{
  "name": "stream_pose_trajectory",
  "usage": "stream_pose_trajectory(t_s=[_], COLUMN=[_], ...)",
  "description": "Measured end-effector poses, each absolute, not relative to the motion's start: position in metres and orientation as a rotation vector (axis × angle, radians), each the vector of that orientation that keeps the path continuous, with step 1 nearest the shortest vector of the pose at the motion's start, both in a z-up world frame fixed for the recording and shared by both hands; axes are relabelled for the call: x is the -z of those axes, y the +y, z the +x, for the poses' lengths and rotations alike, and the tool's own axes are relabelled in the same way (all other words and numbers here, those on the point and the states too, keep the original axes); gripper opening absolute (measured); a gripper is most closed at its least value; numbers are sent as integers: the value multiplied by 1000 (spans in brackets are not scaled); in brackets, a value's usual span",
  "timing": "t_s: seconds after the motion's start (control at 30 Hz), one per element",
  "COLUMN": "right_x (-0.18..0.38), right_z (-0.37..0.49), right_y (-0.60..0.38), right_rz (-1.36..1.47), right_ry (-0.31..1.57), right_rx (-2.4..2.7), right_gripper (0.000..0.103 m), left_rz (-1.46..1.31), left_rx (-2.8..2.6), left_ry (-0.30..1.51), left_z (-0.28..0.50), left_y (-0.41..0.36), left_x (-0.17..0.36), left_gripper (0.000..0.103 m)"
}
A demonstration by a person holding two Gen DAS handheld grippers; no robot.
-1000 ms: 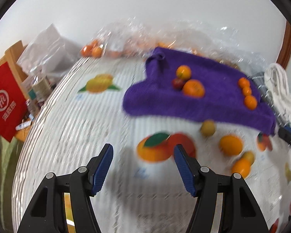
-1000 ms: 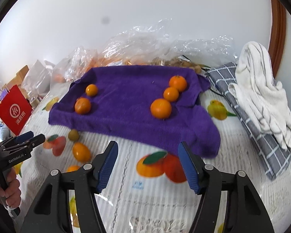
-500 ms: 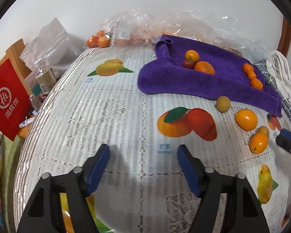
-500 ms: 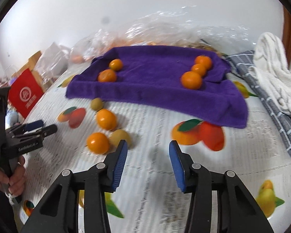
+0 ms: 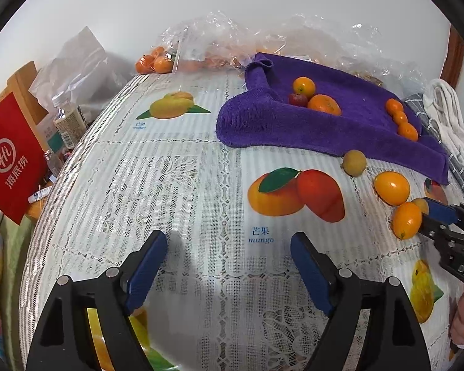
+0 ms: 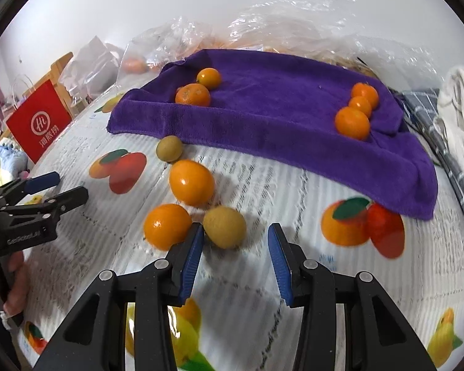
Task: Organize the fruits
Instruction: 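Grasp a yellow-green fruit with the right tool while the left tool returns to the fruits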
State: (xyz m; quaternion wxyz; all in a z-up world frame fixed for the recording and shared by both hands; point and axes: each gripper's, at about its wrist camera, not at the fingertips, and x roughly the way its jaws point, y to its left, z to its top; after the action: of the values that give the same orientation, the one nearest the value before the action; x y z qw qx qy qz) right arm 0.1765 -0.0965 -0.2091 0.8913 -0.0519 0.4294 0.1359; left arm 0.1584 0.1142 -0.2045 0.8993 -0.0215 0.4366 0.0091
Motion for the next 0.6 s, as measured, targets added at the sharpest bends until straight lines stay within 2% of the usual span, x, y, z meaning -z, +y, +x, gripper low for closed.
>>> stream_pose_trajectory(t_s=[0.1, 0.43, 0.5, 0.57, 0.6], right_x=[208, 189, 188, 186, 186], right_z=[177, 172, 173, 175, 176], right_y=[-96, -148, -163, -179, -187], right_rz=[-117, -50, -53, -36, -24], right_ry=[878, 831, 821, 819, 817], right_rx=[-290, -223, -187, -163, -157], right_gripper=[27, 27, 27, 27, 27], left_rz=[-42, -43, -48, -52, -50], left_rx=[-19, -24, -37, -47, -48], left_ry=[905, 903, 896, 892, 896], left_z=[159, 158, 157, 156, 156], left_y=[115, 114, 115, 116, 115], left_x=[204, 204, 203, 201, 200], left_gripper=[81, 80, 75, 64, 55])
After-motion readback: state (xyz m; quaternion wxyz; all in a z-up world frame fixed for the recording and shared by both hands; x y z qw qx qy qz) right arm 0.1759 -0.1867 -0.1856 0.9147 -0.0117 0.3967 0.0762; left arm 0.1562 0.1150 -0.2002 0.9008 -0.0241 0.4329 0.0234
